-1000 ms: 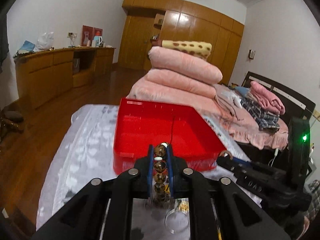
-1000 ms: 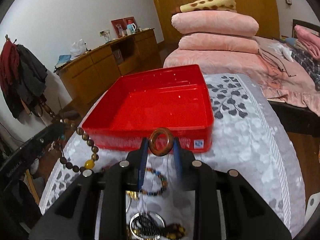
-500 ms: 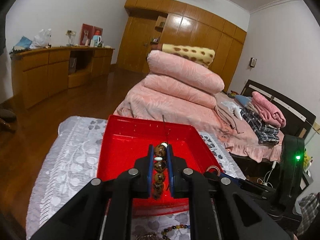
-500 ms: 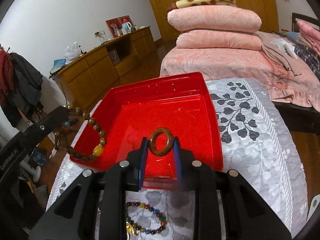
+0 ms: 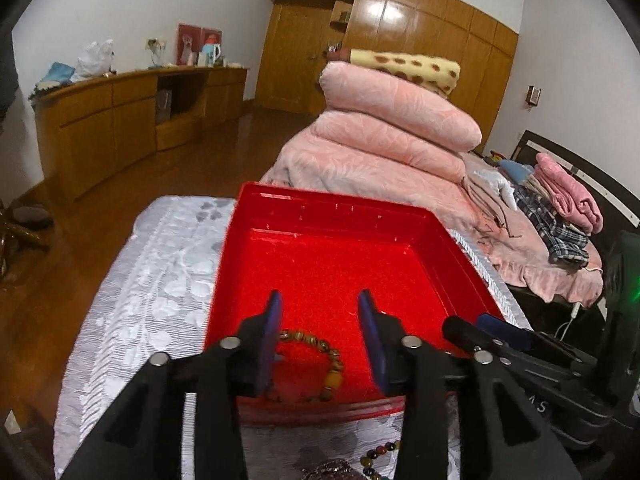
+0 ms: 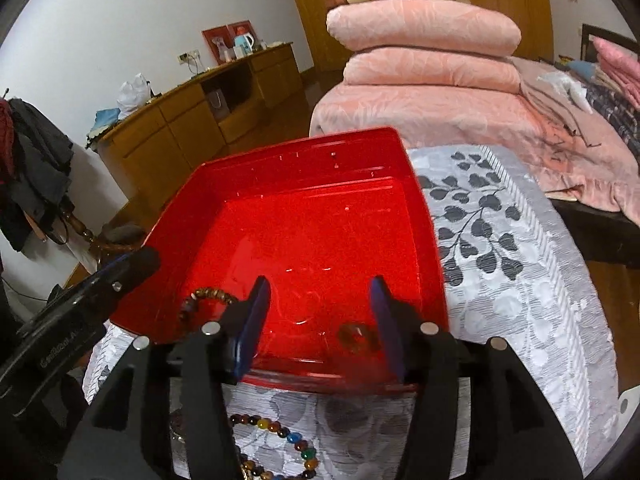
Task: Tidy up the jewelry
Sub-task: 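Move both tools back from the red tin toward the jewelry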
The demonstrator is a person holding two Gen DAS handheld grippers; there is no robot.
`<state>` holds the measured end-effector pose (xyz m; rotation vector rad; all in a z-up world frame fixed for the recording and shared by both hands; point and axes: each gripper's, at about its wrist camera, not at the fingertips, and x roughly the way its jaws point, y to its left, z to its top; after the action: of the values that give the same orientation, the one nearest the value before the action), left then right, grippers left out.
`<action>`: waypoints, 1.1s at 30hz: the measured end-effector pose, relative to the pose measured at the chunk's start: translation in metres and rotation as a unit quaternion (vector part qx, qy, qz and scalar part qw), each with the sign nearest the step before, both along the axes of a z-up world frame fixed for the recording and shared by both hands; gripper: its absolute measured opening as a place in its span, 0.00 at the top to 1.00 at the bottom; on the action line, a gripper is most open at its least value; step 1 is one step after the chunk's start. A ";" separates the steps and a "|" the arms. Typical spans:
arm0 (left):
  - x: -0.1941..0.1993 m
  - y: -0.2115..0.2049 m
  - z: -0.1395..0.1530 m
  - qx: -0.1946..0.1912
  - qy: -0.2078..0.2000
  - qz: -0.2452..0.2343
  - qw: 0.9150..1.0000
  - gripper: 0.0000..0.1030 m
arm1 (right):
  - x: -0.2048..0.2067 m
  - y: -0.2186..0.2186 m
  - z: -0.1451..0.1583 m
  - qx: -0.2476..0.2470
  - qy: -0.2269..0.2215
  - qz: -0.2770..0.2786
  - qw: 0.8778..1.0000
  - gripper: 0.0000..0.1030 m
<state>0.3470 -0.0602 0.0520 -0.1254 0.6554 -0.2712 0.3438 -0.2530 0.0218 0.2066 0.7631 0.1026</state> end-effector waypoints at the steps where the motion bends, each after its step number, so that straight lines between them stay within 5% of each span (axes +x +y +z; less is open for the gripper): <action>1: -0.006 0.002 0.003 0.004 -0.008 0.002 1.000 0.57 | -0.005 0.000 0.002 -0.002 -0.006 -0.001 1.000 0.45; 12: -0.086 0.019 0.006 0.035 -0.050 0.014 0.998 0.52 | -0.095 -0.013 0.017 -0.028 -0.067 -0.005 0.997 0.41; 20: -0.117 0.014 -0.023 0.054 -0.017 -0.001 0.998 0.52 | -0.134 -0.008 -0.004 -0.039 -0.048 0.009 0.998 0.41; 33: -0.123 -0.005 -0.057 0.068 0.050 -0.036 0.996 0.53 | -0.143 0.007 -0.023 -0.039 -0.024 0.030 0.998 0.41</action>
<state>0.2241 -0.0656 -0.0053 0.0156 0.7765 -0.2902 0.2009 -0.2463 -0.0007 0.1058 0.7248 0.1336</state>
